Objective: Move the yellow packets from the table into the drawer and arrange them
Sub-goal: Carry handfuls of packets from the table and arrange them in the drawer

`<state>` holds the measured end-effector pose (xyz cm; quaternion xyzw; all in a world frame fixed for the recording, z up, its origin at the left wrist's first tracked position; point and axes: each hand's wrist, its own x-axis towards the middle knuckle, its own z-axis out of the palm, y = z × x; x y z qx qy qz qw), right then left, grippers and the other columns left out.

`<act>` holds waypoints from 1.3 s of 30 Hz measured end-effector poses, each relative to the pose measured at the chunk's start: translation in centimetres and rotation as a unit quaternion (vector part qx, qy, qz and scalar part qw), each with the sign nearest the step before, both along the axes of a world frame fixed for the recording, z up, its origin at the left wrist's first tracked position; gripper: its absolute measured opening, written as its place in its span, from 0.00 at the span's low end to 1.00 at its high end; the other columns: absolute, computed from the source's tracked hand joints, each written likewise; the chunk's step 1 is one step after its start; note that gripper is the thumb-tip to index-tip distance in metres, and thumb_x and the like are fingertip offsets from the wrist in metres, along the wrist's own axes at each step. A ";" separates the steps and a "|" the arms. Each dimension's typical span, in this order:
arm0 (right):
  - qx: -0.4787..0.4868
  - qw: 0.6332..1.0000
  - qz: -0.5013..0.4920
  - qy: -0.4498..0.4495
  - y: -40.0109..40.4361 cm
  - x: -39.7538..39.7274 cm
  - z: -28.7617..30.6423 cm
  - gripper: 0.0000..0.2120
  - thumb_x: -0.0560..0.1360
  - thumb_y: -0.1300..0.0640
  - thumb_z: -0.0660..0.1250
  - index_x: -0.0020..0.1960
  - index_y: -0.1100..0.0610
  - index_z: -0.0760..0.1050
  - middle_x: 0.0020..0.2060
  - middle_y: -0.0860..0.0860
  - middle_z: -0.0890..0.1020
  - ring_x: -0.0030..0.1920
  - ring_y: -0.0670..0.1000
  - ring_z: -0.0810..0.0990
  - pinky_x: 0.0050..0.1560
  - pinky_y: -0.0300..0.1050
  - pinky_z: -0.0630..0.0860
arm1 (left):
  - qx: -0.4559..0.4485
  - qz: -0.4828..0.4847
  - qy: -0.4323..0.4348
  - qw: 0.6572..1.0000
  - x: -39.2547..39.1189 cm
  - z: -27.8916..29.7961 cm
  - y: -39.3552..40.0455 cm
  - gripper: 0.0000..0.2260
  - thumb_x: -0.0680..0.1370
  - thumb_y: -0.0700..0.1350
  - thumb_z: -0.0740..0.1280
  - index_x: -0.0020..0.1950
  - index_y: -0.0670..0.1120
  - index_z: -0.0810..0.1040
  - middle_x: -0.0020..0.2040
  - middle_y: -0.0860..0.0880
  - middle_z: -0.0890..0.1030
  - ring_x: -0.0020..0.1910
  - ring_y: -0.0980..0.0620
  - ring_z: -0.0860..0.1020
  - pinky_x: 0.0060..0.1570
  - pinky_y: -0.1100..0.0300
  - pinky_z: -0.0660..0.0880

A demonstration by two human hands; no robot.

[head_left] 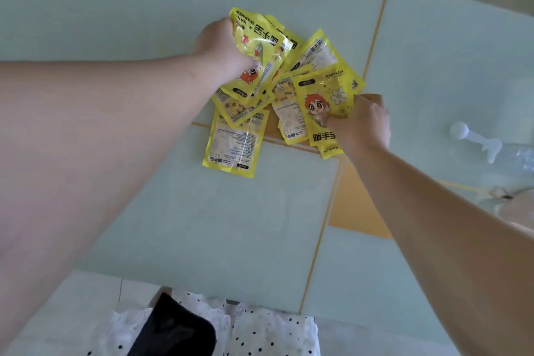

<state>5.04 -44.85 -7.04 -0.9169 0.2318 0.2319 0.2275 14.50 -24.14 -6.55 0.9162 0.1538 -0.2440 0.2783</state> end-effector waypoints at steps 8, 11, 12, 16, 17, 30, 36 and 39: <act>0.041 0.999 -0.032 0.014 0.1 0.2 0.4 0.24 0.70 0.45 0.73 0.59 0.58 0.75 0.62 0.54 0.68 0.47 0.53 0.73 0.44 0.44 0.70 | 0.041 -0.043 -0.062 0.996 -0.4 -0.2 -1.0 0.24 0.70 0.48 0.75 0.60 0.40 0.72 0.61 0.42 0.73 0.58 0.43 0.74 0.47 0.57 0.67; 0.063 0.996 -0.055 0.021 0.3 0.2 0.4 0.23 0.69 0.44 0.73 0.57 0.56 0.76 0.60 0.54 0.72 0.45 0.53 0.73 0.43 0.45 0.70 | 0.017 -0.002 -0.088 0.996 -0.9 -0.1 -0.8 0.23 0.69 0.48 0.75 0.58 0.41 0.73 0.59 0.44 0.75 0.55 0.46 0.75 0.47 0.58 0.69; 0.069 0.995 -0.062 0.022 0.4 0.2 0.4 0.22 0.68 0.44 0.73 0.56 0.55 0.76 0.58 0.54 0.75 0.46 0.54 0.75 0.43 0.45 0.72 | -0.003 0.021 -0.086 0.996 -1.0 0.0 -0.6 0.22 0.68 0.48 0.75 0.58 0.42 0.74 0.58 0.46 0.77 0.54 0.47 0.76 0.47 0.59 0.71; 0.128 0.984 -0.118 0.041 0.5 0.1 1.2 0.17 0.69 0.46 0.73 0.55 0.50 0.77 0.46 0.47 0.80 0.47 0.53 0.79 0.48 0.47 0.78 | -0.101 0.133 -0.047 0.985 -1.7 0.6 0.9 0.18 0.66 0.46 0.76 0.52 0.47 0.74 0.54 0.49 0.80 0.52 0.49 0.79 0.53 0.55 0.76; 0.144 0.980 -0.131 0.038 0.6 -0.1 1.5 0.16 0.69 0.47 0.73 0.55 0.50 0.77 0.44 0.46 0.80 0.47 0.52 0.79 0.49 0.47 0.78 | -0.133 0.166 -0.036 0.976 -2.2 0.8 1.4 0.16 0.66 0.46 0.76 0.50 0.49 0.73 0.53 0.49 0.80 0.52 0.50 0.79 0.53 0.55 0.77; 0.304 0.947 -0.101 0.004 8.3 -3.9 7.3 0.13 0.68 0.51 0.76 0.48 0.44 0.76 0.44 0.41 0.84 0.48 0.44 0.82 0.52 0.46 0.78 | -0.377 0.418 0.036 0.826 -16.2 4.9 12.3 0.14 0.69 0.38 0.74 0.53 0.46 0.81 0.50 0.45 0.85 0.48 0.45 0.84 0.52 0.40 0.79; 0.351 0.936 -0.011 0.040 17.3 -5.6 7.9 0.20 0.65 0.50 0.78 0.54 0.48 0.76 0.49 0.46 0.84 0.52 0.50 0.83 0.59 0.54 0.77 | -0.380 0.508 -0.023 0.773 -23.2 5.2 19.7 0.14 0.69 0.38 0.74 0.53 0.47 0.81 0.52 0.45 0.85 0.50 0.45 0.84 0.55 0.40 0.77; 0.371 0.925 0.050 0.067 21.9 -7.1 8.5 0.20 0.65 0.50 0.78 0.54 0.48 0.77 0.48 0.46 0.85 0.51 0.49 0.83 0.58 0.53 0.78 | -0.376 0.560 -0.063 0.735 -27.3 5.7 22.5 0.18 0.67 0.40 0.75 0.55 0.45 0.80 0.52 0.45 0.84 0.51 0.45 0.83 0.56 0.40 0.77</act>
